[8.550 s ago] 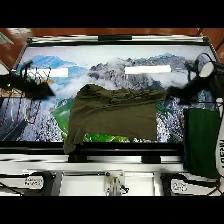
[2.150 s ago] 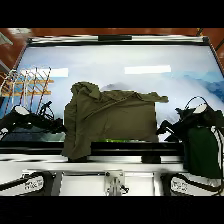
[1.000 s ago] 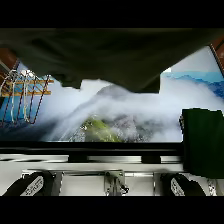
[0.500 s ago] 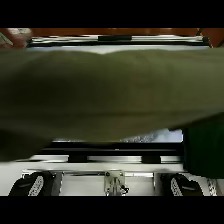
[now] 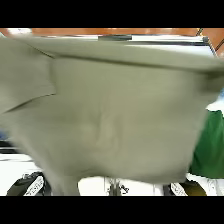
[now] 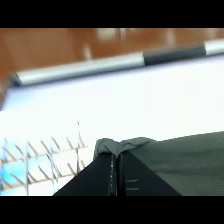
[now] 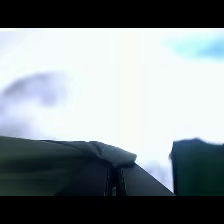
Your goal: Fold the shirts.
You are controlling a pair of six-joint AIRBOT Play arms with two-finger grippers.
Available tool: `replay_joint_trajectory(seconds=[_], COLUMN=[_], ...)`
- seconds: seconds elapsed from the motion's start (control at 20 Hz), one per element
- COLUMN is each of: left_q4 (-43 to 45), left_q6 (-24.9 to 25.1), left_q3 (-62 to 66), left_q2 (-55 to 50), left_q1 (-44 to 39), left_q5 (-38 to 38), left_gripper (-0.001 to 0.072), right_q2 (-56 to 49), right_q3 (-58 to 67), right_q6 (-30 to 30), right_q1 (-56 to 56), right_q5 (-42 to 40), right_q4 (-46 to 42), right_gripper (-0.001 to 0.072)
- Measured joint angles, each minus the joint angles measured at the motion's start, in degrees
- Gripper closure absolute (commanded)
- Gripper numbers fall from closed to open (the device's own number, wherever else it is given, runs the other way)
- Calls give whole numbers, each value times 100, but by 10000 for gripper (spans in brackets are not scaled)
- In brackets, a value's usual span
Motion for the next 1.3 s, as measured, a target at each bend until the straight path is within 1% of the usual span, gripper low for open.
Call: replay_joint_trajectory(seconds=[0.1,0.2,0.25,0.4,0.6,0.8,0.95,1.1,1.3], left_q4=[24,42,66,72,57,42,48,55,61], left_q6=[17,22,24,35,37,37,35,35,35], left_q3=[-485,-844,-960,-892,-345,-133,-83,-63,-59], left_q2=[-715,-1467,-1923,-3252,-4634,-5434,-5748,-5884,-5969], left_q1=[-107,-269,-358,-568,-686,-721,-726,-726,-708], left_q5=[-149,-118,42,787,1711,2601,3117,3523,3724], left_gripper=[680,680,679,679,679,679,679,679,679], right_q2=[-614,-1298,-1648,-2625,-3405,-3882,-4120,-4286,-4417], right_q3=[-715,-1368,-1569,-1851,-1961,-1993,-1998,-2000,-2000], right_q6=[50,74,70,46,26,28,28,22,13], right_q1=[61,179,256,468,610,654,734,955,1174], right_q5=[-13,-437,-710,-1965,-3941,-5346,-6284,-7090,-7556], right_q4=[-9,-68,-76,-85,-13,289,695,883,852], right_gripper=[637,637,637,637,637,637,637,637,637])
